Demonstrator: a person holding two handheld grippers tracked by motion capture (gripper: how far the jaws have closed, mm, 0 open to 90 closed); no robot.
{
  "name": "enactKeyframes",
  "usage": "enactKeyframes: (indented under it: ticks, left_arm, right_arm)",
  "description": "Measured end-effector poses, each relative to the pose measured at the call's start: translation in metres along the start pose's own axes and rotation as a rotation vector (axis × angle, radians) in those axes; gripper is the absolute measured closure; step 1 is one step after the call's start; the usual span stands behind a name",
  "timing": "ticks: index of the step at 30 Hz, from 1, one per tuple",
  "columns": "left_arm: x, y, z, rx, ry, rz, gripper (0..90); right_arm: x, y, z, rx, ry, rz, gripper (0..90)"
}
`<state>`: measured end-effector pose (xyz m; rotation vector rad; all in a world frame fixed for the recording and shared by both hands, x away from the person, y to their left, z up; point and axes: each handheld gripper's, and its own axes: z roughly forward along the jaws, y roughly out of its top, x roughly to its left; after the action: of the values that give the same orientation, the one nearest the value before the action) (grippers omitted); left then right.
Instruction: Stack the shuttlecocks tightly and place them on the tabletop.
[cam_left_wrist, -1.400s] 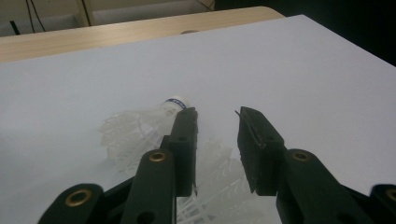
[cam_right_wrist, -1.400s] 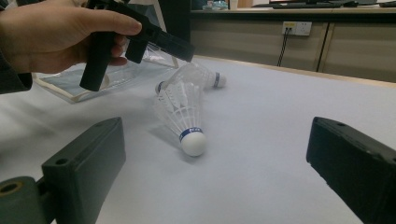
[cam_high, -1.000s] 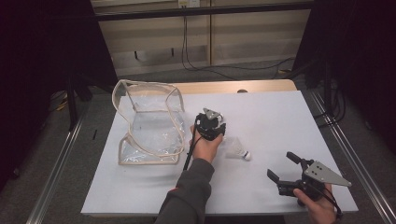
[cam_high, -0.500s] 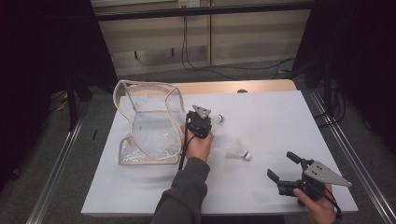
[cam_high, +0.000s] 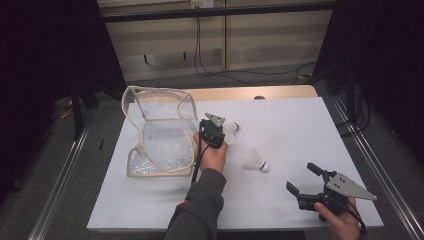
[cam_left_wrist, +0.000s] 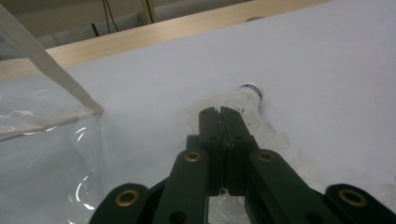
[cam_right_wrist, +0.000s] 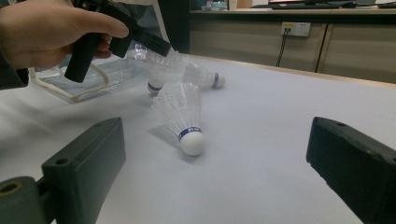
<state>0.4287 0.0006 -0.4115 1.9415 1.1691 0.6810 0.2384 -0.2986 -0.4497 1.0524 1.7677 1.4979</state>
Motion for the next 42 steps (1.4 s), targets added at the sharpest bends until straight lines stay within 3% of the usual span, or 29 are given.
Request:
enactKeyframes:
  ticks: [4,12,31,42]
  left_arm:
    - [-0.001,0.000,0.001,-0.001,-0.016,-0.003,86.0]
    - [-0.008,0.001,0.004,-0.029,-0.097,-0.011,75.4]
    - [-0.016,0.000,0.010,-0.028,-0.148,-0.016,66.9]
    - [-0.016,-0.001,0.012,-0.011,-0.154,-0.004,68.8]
  right_arm:
    - [0.000,0.000,0.000,-0.002,0.000,0.001,4.0]
    - [0.000,0.000,0.001,0.004,0.003,-0.001,4.0]
    - [0.000,0.000,0.001,0.005,0.005,0.001,4.1]
    - [0.000,0.000,0.001,0.005,0.005,0.000,4.1]
